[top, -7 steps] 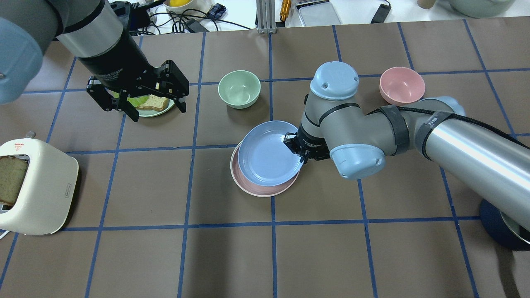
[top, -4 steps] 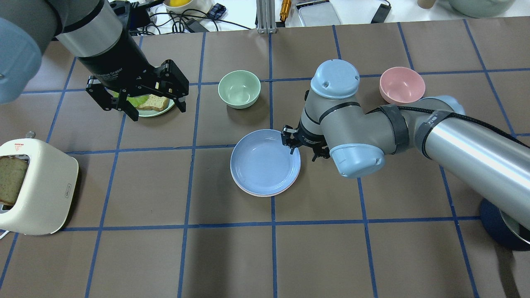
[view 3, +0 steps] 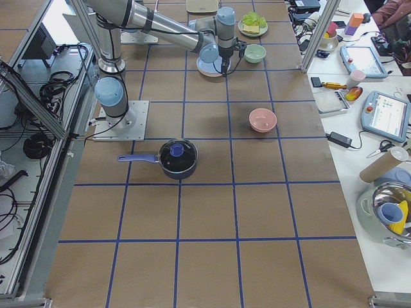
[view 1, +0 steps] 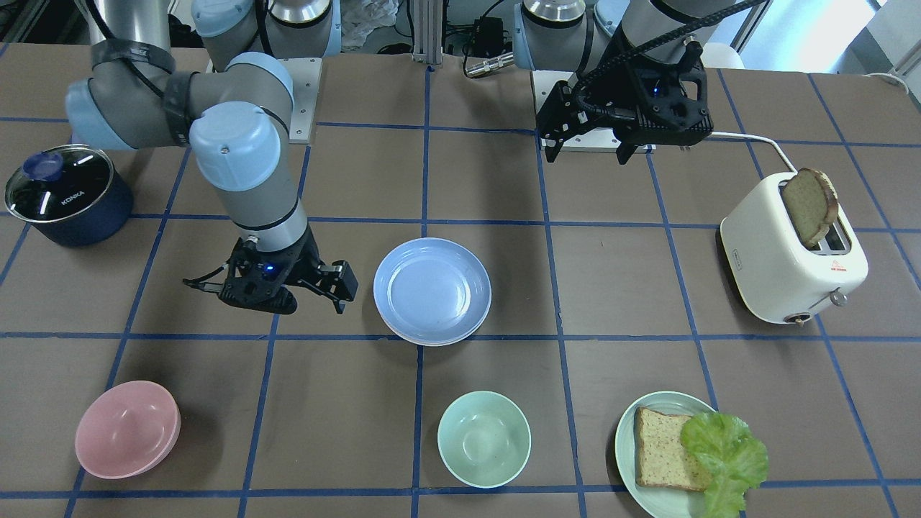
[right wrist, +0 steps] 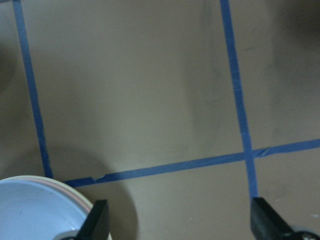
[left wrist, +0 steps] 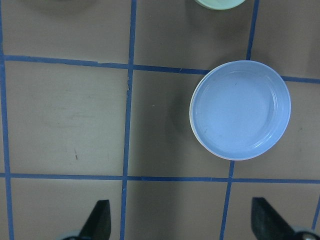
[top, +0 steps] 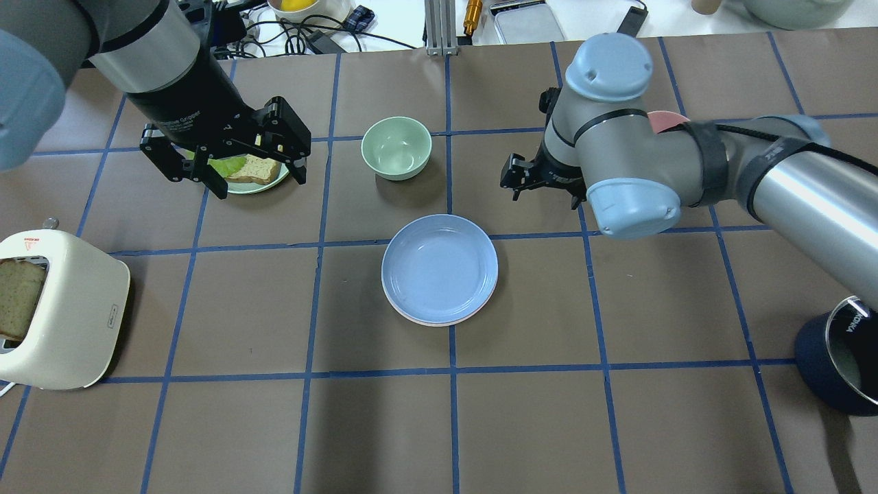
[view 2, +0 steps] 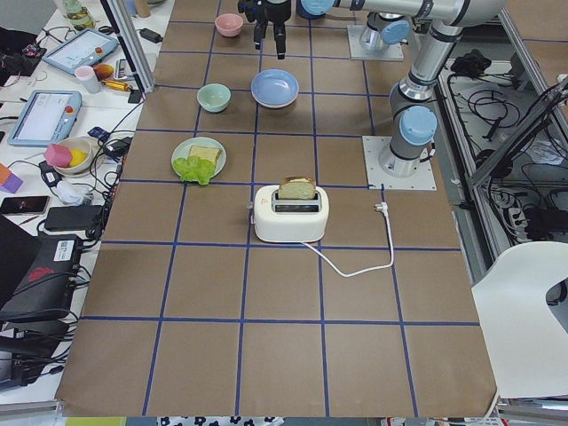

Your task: Stack three plates with pink and blue

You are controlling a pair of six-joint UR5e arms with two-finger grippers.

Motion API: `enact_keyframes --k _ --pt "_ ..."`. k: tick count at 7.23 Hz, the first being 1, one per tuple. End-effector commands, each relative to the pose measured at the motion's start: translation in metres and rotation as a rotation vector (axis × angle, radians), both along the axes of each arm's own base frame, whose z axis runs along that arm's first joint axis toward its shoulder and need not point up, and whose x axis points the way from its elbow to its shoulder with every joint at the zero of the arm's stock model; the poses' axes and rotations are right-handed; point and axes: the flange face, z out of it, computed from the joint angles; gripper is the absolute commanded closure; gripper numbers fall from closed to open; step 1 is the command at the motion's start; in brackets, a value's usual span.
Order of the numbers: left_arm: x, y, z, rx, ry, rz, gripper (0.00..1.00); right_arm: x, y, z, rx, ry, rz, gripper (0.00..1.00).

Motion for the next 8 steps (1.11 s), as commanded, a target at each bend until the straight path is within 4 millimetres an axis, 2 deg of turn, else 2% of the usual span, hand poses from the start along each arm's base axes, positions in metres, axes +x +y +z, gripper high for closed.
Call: enact_keyframes --k 1,2,3,4,5,6,8 --pt "0.000 0.000 0.001 -0.002 0.000 0.002 0.00 -0.048 -0.018 0.060 0.017 0.022 0.068 0.00" --pt "0.000 0.000 0.000 0.000 0.000 0.002 0.00 -0.069 -0.024 0.102 0.030 0.022 0.067 0.00" --pt "0.000 0.000 -0.002 0.001 0.001 0.002 0.00 -0.071 -0.021 0.147 0.080 0.020 0.066 0.00" --pt "0.000 -0.001 -0.001 -0.002 0.002 0.002 0.00 -0.068 -0.021 0.184 0.076 0.021 0.071 0.00" --pt "0.000 -0.001 -0.001 -0.002 0.000 0.002 0.00 -0.061 -0.009 0.205 0.089 0.017 0.080 0.00" --pt "0.000 -0.001 -0.001 -0.002 0.000 0.002 0.00 -0.048 0.009 0.218 0.082 0.024 0.102 0.00" --pt "0.000 -0.001 -0.003 0.000 0.002 0.002 0.00 -0.049 0.011 0.214 0.093 0.072 0.113 0.00"
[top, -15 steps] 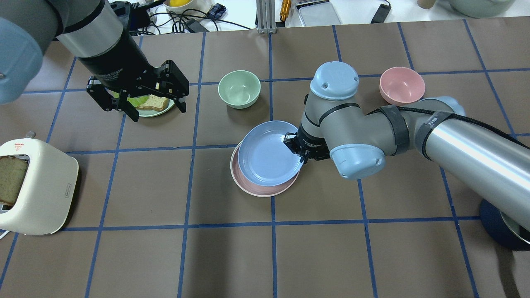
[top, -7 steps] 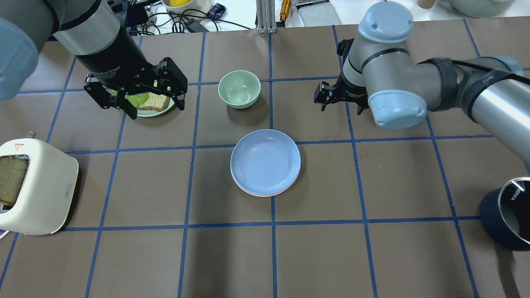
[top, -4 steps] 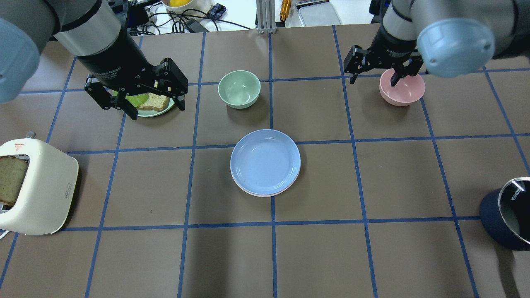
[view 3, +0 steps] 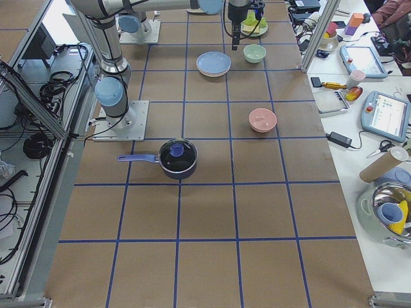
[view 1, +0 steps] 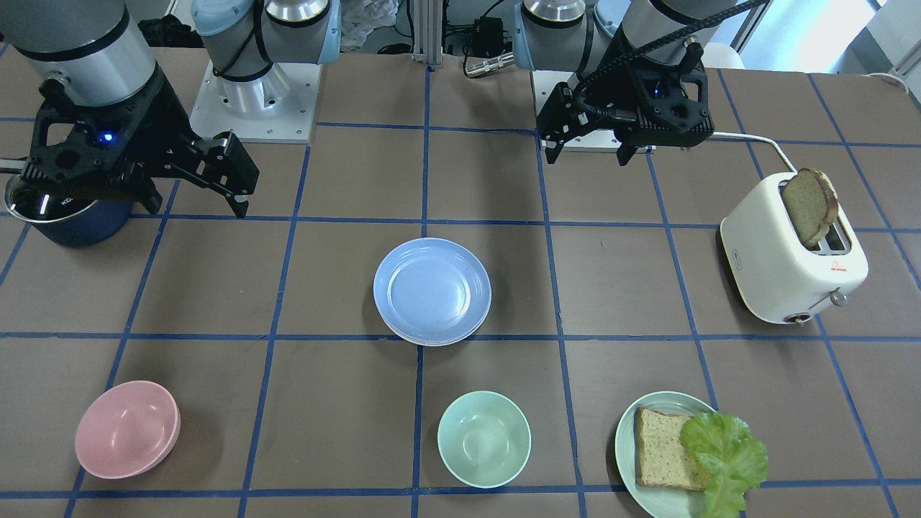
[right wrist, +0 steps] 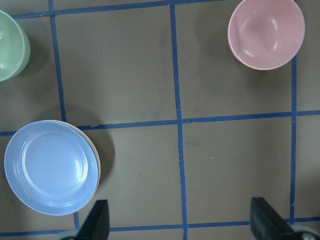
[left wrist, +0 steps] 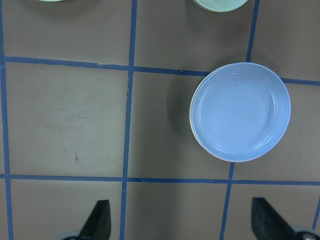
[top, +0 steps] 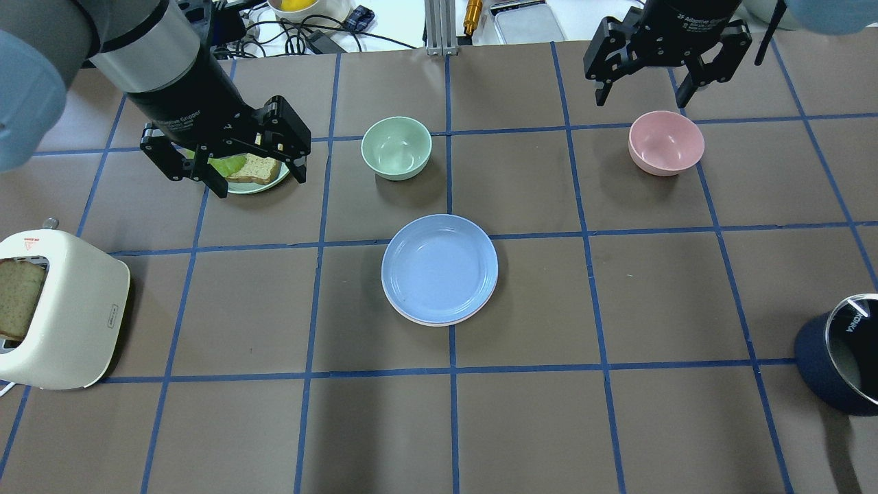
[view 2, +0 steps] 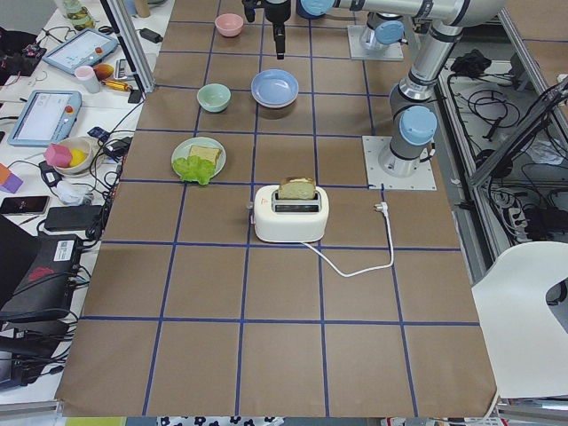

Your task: Stack three plates with pink and blue

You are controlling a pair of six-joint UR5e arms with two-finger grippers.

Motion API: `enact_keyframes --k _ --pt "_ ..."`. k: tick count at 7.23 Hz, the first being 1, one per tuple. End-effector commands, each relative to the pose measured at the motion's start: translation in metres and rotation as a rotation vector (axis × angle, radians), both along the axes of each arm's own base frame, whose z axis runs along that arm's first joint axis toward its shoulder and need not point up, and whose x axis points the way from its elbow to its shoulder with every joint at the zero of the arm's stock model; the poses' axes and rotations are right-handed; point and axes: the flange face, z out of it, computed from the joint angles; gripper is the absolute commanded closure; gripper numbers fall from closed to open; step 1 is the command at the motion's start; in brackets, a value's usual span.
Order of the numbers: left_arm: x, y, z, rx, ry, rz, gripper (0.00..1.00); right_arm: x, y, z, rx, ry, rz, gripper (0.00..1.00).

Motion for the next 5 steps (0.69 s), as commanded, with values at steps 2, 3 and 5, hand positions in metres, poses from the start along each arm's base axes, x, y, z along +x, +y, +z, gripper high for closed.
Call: enact_keyframes --k 2,3,5 --pt "0.000 -0.001 -0.001 -0.003 0.003 -0.004 0.00 0.002 0.004 -0.005 0.008 0.030 0.011 0.00" --pt "0.000 -0.002 0.002 -0.010 0.004 -0.024 0.00 0.003 0.005 -0.011 0.015 0.027 0.011 0.00" --pt "0.011 -0.011 0.009 -0.096 -0.095 -0.054 0.00 0.002 0.004 -0.013 0.019 0.028 0.011 0.00"
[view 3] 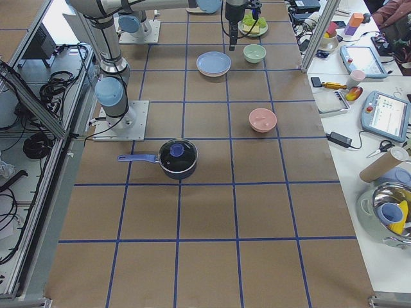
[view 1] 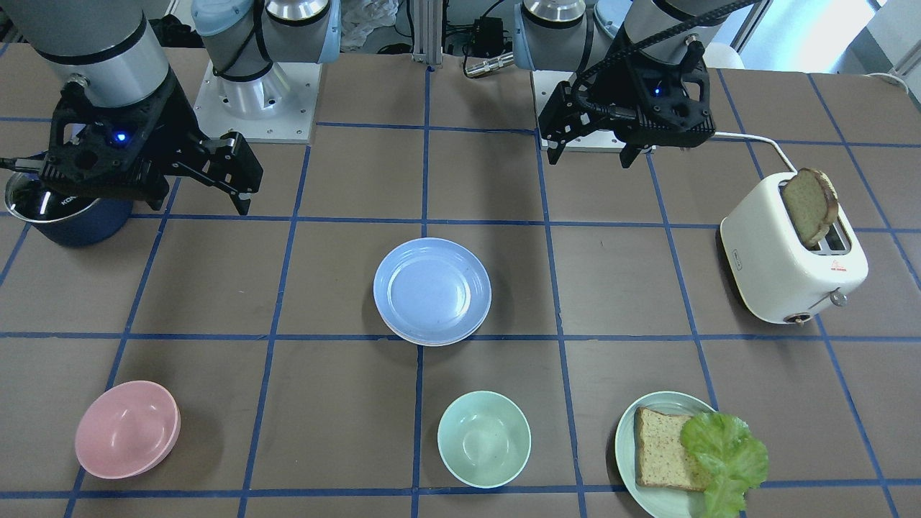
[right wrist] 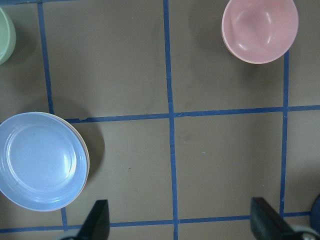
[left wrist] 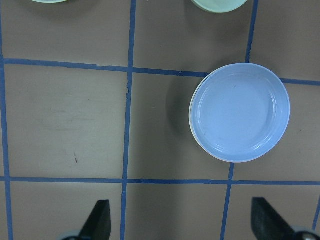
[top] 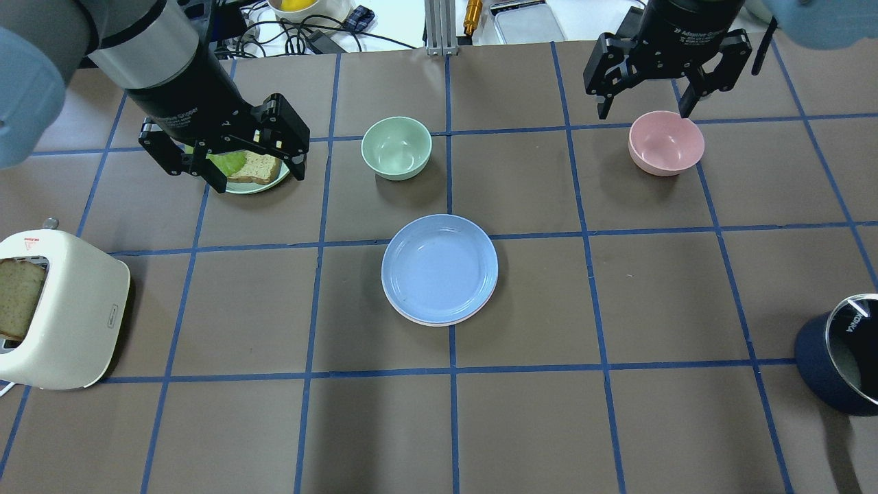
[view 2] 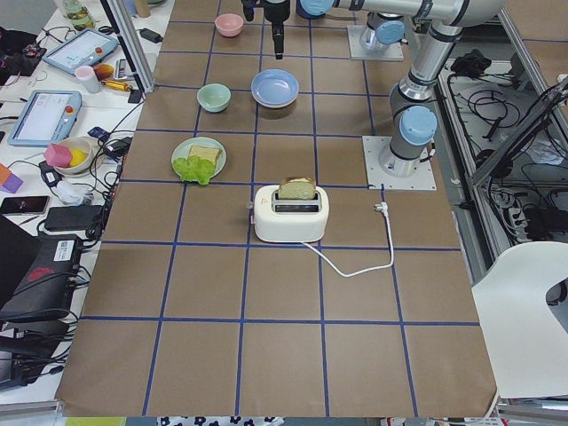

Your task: Stack three plates with pink and blue

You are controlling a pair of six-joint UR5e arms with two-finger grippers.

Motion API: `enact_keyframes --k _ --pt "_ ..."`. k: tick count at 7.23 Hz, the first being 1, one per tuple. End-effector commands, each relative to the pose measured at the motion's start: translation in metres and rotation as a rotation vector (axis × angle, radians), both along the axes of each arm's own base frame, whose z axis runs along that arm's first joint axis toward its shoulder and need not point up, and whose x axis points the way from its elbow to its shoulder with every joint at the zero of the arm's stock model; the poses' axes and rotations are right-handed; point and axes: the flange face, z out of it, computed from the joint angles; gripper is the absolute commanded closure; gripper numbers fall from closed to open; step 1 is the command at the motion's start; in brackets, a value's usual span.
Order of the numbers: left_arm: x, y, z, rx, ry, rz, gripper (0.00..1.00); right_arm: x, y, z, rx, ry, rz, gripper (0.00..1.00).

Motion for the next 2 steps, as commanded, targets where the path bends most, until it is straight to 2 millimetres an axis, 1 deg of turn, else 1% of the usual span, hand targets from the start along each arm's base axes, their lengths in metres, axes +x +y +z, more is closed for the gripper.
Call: enact_keyframes --k 1,2 --pt "0.0102 -0.0070 0.0016 -0.064 -0.108 -0.002 0.00 0.0002 0.0006 -0.0012 0.002 -0.001 0.000 0.00" --pt "0.0108 -0.0067 0.0021 -0.063 -0.099 0.004 0.00 0.0000 0.0000 -0.0020 0.003 0.000 0.000 0.00"
